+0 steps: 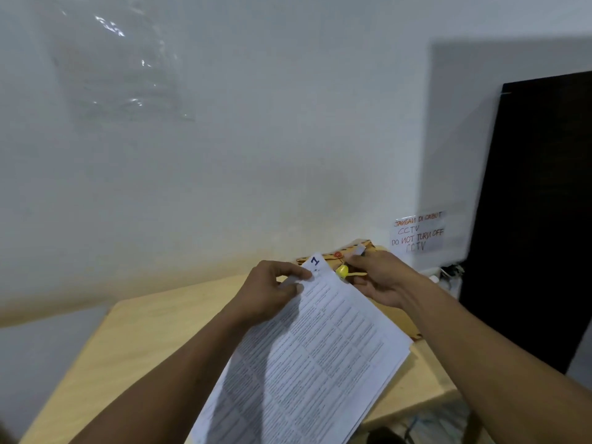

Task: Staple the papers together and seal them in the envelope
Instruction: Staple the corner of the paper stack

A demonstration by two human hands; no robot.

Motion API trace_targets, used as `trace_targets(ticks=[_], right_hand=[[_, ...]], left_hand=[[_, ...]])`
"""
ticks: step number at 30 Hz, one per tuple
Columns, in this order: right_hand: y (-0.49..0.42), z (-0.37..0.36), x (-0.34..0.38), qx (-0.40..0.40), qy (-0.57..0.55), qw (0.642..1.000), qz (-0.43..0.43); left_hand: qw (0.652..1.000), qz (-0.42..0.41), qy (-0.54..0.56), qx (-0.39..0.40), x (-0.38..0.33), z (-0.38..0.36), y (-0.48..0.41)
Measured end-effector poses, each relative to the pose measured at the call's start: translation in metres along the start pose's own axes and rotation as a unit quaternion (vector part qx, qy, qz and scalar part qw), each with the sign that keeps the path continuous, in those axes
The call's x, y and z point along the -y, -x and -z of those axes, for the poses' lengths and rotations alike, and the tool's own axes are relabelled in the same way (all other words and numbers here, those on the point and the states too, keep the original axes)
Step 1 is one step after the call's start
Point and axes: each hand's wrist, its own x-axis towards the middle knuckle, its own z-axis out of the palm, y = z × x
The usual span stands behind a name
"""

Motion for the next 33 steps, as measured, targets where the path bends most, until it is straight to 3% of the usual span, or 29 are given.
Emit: trace_targets(ticks=[6, 11, 21, 26, 33], right_hand=[[-0.020, -0.005, -0.001, 0.030, 0.014, 0.998, 0.045], [-0.026, -0.001, -0.002, 0.100, -0.032, 0.994, 0.021], [-0.033, 0.008, -0.009, 0.117, -0.035, 0.992, 0.029], [-0.036, 0.003, -0.012, 0.131, 0.031, 0.990, 0.031], [-0.039, -0.012, -0.017, 0.092, 0.119, 0.982, 0.115]], left_hand=[[1.000, 0.006, 0.023, 0.003, 0.004, 0.004, -0.002], [1.000, 0.012, 0.023, -0.012, 0.009, 0.004, -0.007], [0.998, 0.035, 0.041, -0.030, 0.019, 0.001, -0.012], [0.998, 0.033, 0.042, -0.029, 0.017, -0.002, -0.013], [0.998, 0.039, 0.043, -0.036, 0.014, -0.005, -0.011]])
